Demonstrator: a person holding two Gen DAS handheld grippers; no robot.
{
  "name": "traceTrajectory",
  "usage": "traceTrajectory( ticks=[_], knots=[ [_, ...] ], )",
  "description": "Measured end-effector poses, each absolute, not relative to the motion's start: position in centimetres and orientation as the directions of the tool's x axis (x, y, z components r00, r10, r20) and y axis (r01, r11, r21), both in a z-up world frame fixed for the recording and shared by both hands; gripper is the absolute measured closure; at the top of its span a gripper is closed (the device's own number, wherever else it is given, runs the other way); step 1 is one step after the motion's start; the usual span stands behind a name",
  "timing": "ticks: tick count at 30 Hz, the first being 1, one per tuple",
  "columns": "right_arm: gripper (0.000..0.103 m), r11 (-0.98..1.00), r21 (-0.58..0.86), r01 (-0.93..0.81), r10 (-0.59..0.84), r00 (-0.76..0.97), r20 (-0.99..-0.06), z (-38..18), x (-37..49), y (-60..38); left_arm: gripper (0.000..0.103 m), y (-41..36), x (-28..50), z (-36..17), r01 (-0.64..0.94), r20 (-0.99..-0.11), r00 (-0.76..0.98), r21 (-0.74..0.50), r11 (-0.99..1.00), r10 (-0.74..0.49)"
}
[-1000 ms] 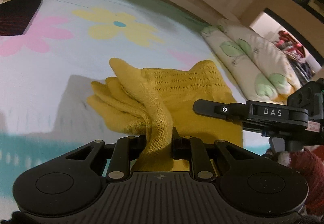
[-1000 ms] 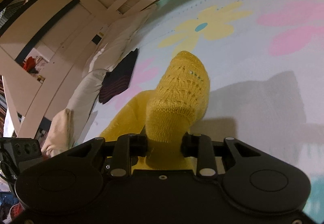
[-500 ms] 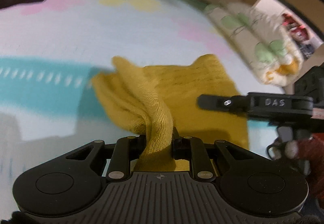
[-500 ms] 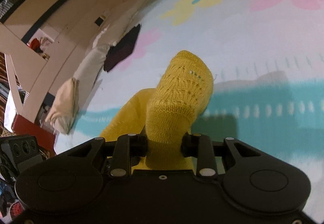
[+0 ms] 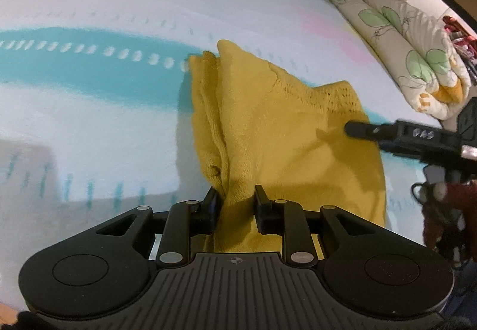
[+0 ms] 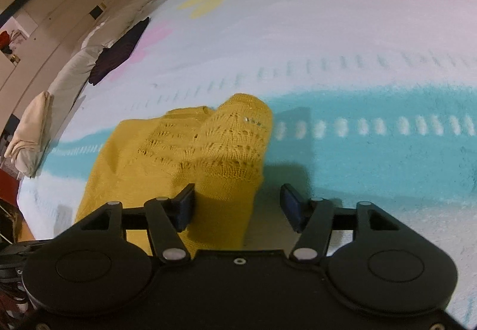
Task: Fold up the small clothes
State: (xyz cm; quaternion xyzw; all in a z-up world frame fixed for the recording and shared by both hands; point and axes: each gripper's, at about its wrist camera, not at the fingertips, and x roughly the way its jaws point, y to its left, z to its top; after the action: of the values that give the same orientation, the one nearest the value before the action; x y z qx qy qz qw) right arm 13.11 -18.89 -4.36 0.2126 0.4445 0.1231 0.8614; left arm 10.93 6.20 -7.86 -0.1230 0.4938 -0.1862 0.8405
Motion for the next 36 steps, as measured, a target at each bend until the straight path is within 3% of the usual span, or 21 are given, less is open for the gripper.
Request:
traceTrajectory(
  ticks=[3,5,7,9,10,12,14,17,20,22,23,25,27,30,36],
  knots=[
    [0.035,0.852,0.523,-0.026,0.422,0.626,-0.656,-3.4,11.9,-20.1,0.078,7.5,10.2,-7.7,0.162,-0.784,0.448,-0.402,0.901,-0.430],
    [0.029,0.828,0.560,-0.012,0.423,0.668,-0.612,-2.6,11.3,-21.2,0.078,7.9,9.7,-6.9,0.138,-0.781,0.477,-0.387,0.912,-0.404],
    [0.016,0.820,0.572,0.013,0.397,0.707,-0.585,-1.9,10.9,-22.2,0.079,7.7,9.2,-5.3,0.147,-0.770,0.531,-0.329,0.933,-0.355],
    [0.015,0.818,0.574,0.038,0.369,0.731,-0.574,-1.5,10.7,-23.0,0.079,6.9,9.1,-3.7,0.178,-0.739,0.596,-0.262,0.949,-0.315],
    [0.012,0.823,0.567,0.049,0.354,0.735,-0.579,-1.5,10.7,-23.1,0.077,6.4,9.2,-3.1,0.197,-0.724,0.614,-0.243,0.950,-0.313],
    [0.000,0.838,0.542,0.067,0.327,0.733,-0.596,-1.7,10.6,-23.3,0.065,5.2,10.0,-2.6,0.249,-0.705,0.628,-0.220,0.943,-0.330],
    [0.000,0.858,0.508,0.080,0.301,0.723,-0.622,-2.0,11.0,-22.8,0.046,3.7,11.6,-2.8,0.295,-0.712,0.615,-0.192,0.936,-0.339],
    [0.000,0.892,0.447,0.069,0.275,0.702,-0.657,-2.3,11.4,-21.9,0.042,1.6,13.9,-4.0,0.323,-0.725,0.609,-0.143,0.935,-0.321],
    [0.000,0.936,0.348,0.049,0.220,0.691,-0.689,-2.9,11.5,-21.2,0.027,0.9,15.7,-5.9,0.301,-0.755,0.595,-0.108,0.947,-0.275],
    [0.000,0.958,0.286,0.033,0.190,0.672,-0.716,-3.6,12.1,-20.5,0.024,1.2,16.7,-7.3,0.272,-0.786,0.573,-0.085,0.958,-0.233],
    [0.000,0.963,0.266,0.027,0.182,0.664,-0.726,-4.0,12.4,-20.2,0.013,1.8,17.0,-8.1,0.259,-0.796,0.560,-0.095,0.961,-0.230],
    [0.000,0.975,0.222,0.021,0.157,0.642,-0.751,-4.8,13.0,-19.7,0.000,3.2,17.3,-9.0,0.201,-0.799,0.552,-0.152,0.968,-0.240],
    [0.000,0.983,0.180,0.018,0.128,0.638,-0.759,-5.2,13.2,-19.6,0.000,4.3,17.4,-9.2,0.178,-0.790,0.553,-0.198,0.964,-0.265],
    [0.000,0.990,0.139,0.027,0.089,0.642,-0.762,-5.2,13.3,-19.9,0.000,4.0,16.9,-9.1,0.217,-0.787,0.559,-0.163,0.963,-0.259],
    [0.000,0.977,0.213,0.010,0.143,0.706,-0.693,-2.1,10.6,-20.4,0.000,4.4,16.3,-8.8,0.208,-0.782,0.565,-0.175,0.962,-0.264]
  ],
)
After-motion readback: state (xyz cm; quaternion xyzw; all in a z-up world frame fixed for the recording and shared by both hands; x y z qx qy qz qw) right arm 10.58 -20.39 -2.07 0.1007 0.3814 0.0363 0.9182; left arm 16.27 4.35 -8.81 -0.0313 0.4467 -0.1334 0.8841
